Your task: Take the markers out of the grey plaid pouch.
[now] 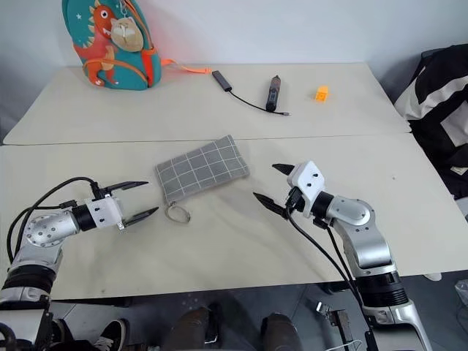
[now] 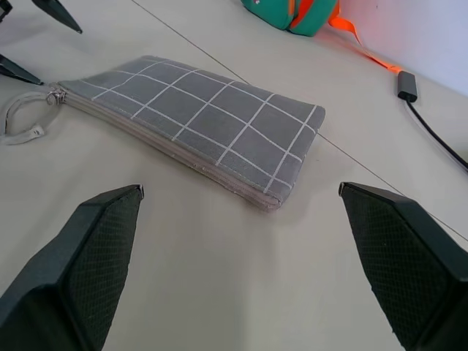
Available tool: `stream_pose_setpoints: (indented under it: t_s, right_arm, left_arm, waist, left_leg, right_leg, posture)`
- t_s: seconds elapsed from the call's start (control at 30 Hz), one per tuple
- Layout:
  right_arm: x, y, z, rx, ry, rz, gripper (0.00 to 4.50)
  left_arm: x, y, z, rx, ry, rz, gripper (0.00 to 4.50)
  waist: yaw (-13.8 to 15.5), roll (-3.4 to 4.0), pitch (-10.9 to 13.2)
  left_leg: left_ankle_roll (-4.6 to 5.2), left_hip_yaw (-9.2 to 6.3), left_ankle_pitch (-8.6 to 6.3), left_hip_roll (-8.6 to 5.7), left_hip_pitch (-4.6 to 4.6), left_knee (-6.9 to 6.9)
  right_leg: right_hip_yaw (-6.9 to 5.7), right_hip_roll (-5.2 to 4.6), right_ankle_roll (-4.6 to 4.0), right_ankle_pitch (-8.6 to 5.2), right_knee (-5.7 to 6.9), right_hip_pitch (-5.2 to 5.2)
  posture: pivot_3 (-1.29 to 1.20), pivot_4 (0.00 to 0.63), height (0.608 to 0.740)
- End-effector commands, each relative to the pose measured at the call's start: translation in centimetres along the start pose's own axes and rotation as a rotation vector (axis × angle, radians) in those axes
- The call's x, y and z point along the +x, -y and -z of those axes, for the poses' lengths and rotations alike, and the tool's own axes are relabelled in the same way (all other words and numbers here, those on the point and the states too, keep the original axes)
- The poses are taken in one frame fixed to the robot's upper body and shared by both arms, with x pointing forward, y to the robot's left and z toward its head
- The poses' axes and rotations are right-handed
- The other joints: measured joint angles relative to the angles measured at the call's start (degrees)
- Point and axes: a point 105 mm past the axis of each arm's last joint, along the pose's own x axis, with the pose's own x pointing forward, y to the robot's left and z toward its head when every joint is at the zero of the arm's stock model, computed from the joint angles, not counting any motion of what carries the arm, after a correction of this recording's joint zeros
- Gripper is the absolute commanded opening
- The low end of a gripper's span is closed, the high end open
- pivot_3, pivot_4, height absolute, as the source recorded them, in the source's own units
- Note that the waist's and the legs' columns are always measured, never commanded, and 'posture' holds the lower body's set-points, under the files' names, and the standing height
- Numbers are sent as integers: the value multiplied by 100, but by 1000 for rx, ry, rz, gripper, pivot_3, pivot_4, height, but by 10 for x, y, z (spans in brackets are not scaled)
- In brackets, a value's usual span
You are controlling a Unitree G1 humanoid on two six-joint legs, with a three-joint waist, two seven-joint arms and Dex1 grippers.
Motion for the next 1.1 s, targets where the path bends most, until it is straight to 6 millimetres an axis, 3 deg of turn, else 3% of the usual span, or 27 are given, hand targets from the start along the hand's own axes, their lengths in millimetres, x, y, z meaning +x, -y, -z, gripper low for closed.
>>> stream_pose_setpoints:
  t_s: [0.03, 0.57, 0.8, 0.9, 0.97, 1.07, 1.1]
  right_arm:
    - [-1, 2, -12, -33, 41, 15, 4500]
    - [-1, 6, -17, -39, 50, 41, 4500]
    - [-1, 9, -13, -41, 36, 55, 4500]
    - [8, 15, -14, -25, 48, 105, 4500]
    - [24, 17, -19, -21, 78, 144, 4500]
    - [51, 13, -20, 15, 102, 158, 3912]
    - [58, 11, -19, 4, 97, 151, 3521]
  left_arm:
    - [9, 3, 1, 23, -4, -3, 3599]
    - [42, 22, -6, 21, 40, 128, 3599]
    - [46, 30, -10, 62, 61, 181, 3599]
    - [45, 29, -10, 61, 60, 171, 3599]
    - [44, 27, -9, 45, 59, 145, 3599]
    - [41, 27, -7, 43, 55, 137, 3639]
    - [40, 27, -7, 42, 52, 135, 3639]
  waist:
    - [11, 0, 0]
    - [76, 1, 0]
    - [132, 1, -1]
    - [127, 1, -1]
    - [117, 2, -1]
    - [103, 3, -2]
    - [104, 4, -3]
  left_leg:
    - [1, 0, 0, 0, 0, 2]
    - [6, -2, 3, -7, 0, 14]
    - [7, -1, 3, -8, 0, 16]
    - [7, -1, 3, -8, 0, 16]
    - [6, -1, 4, -7, 1, 18]
    - [4, -2, 7, -6, 2, 22]
    - [4, -3, 7, -7, 2, 21]
  right_leg:
    - [0, 0, 0, 0, 1, 0]
    - [-4, -4, 3, 1, 9, 4]
    - [-3, -4, 5, 2, 8, 4]
    - [-3, -4, 5, 2, 8, 4]
    - [-3, -3, 5, 2, 11, 4]
    - [-3, -2, 4, 2, 19, 3]
    - [-4, -3, 5, 2, 21, 2]
  posture:
    - [0, 150, 740]
    - [0, 150, 740]
    - [0, 150, 740]
    - [0, 150, 740]
    - [0, 150, 740]
    - [0, 150, 740]
    - [0, 150, 740]
